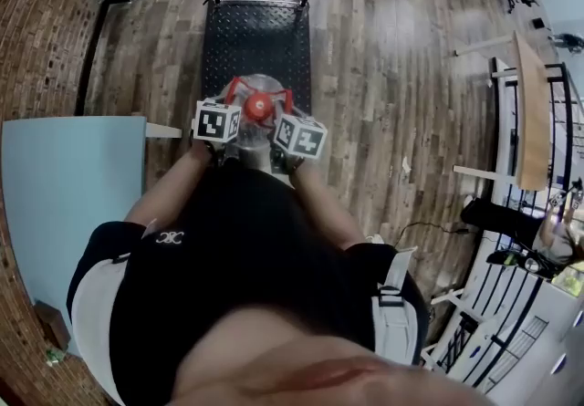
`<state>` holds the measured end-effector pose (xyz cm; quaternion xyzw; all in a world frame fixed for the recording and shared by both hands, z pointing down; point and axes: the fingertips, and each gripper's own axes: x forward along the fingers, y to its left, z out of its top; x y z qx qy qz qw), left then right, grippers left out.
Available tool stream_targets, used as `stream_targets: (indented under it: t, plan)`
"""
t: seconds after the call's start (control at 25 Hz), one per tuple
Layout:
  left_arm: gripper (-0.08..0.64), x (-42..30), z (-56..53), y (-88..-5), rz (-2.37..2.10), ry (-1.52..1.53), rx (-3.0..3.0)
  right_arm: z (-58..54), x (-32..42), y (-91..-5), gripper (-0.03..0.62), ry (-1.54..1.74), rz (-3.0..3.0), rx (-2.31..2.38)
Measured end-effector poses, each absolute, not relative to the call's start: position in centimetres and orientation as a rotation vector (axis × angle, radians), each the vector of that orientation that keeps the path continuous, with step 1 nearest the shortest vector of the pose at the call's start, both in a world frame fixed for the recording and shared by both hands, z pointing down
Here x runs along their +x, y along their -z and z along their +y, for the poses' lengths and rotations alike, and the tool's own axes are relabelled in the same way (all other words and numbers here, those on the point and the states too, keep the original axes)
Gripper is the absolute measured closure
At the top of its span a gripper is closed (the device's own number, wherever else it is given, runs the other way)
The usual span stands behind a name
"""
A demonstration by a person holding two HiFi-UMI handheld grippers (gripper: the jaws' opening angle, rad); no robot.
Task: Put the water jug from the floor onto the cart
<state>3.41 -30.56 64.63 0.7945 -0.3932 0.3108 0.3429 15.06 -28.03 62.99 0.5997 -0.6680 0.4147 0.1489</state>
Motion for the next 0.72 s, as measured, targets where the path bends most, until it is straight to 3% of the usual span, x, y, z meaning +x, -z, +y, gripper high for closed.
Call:
stream_targets:
  t: [0.72]
  plan:
    - [0.560,-1.9,-38.1,-66.7,-1.097,-0.776,1.959,-36.0,10.1,-66.1,0.575,-1.208,-1.922,1.523]
